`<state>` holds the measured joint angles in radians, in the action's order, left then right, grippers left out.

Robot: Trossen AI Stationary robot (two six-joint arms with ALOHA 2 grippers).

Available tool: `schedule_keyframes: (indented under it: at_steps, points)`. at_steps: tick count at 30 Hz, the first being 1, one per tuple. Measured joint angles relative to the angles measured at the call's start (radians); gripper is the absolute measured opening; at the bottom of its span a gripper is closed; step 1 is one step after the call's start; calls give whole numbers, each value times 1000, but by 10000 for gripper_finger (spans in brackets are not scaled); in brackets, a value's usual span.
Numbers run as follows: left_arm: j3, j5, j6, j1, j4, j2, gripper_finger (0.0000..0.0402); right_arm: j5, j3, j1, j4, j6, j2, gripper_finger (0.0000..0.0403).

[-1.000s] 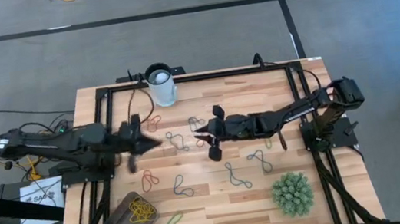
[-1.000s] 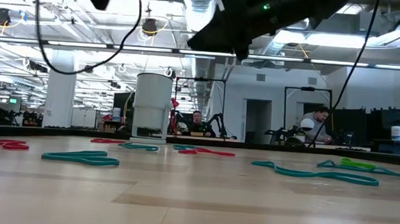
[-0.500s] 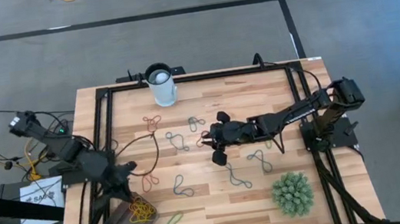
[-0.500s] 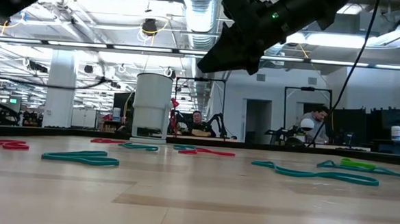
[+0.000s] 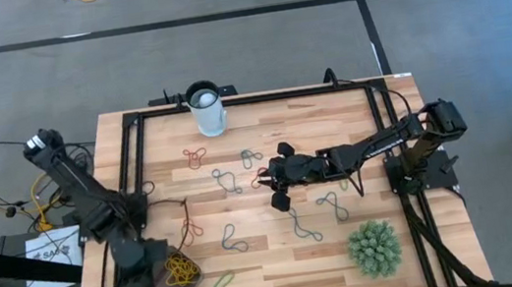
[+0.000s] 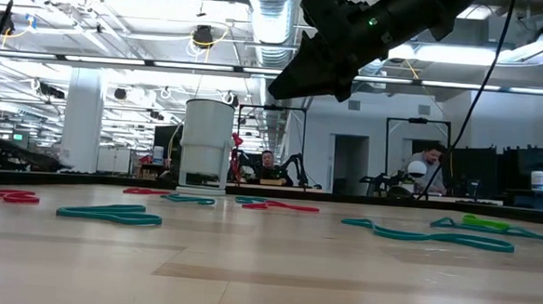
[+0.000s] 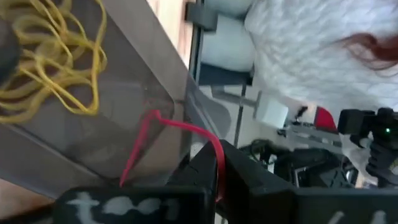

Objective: Pick and place items into bin
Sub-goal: Put the red rubber band into the black bin

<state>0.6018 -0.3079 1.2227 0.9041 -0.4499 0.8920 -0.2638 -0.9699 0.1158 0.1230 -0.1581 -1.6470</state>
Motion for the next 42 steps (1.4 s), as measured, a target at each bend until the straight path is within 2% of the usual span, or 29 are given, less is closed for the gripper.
schedule_keyframes:
  at_steps: [5, 8, 14, 18, 22, 25, 33, 42]
  points:
    - [0, 149, 54, 45, -48, 52, 0, 0, 0, 0, 1, 0, 0, 82]
    - [0, 182, 78, 46, -96, 89, 0, 0, 0, 0, 3, 0, 0, 82]
    - [0, 133, 106, 46, -156, 175, 0, 0, 0, 0, 4, 0, 0, 82]
    - [0, 83, 119, 46, -111, 226, 2, 0, 0, 0, 4, 0, 0, 82]
    - [0, 73, 151, 45, -22, 257, 23, 0, 0, 0, 4, 0, 0, 82]
    - [0, 66, 152, 44, 21, 260, 48, 0, 0, -3, 4, 0, 0, 82]
    - [0, 80, 162, 13, 13, 260, 107, 0, 0, -28, 1, 6, 0, 82]
    - [44, 75, 24, -59, 14, 240, 113, 0, 0, -60, 1, 8, 0, 82]
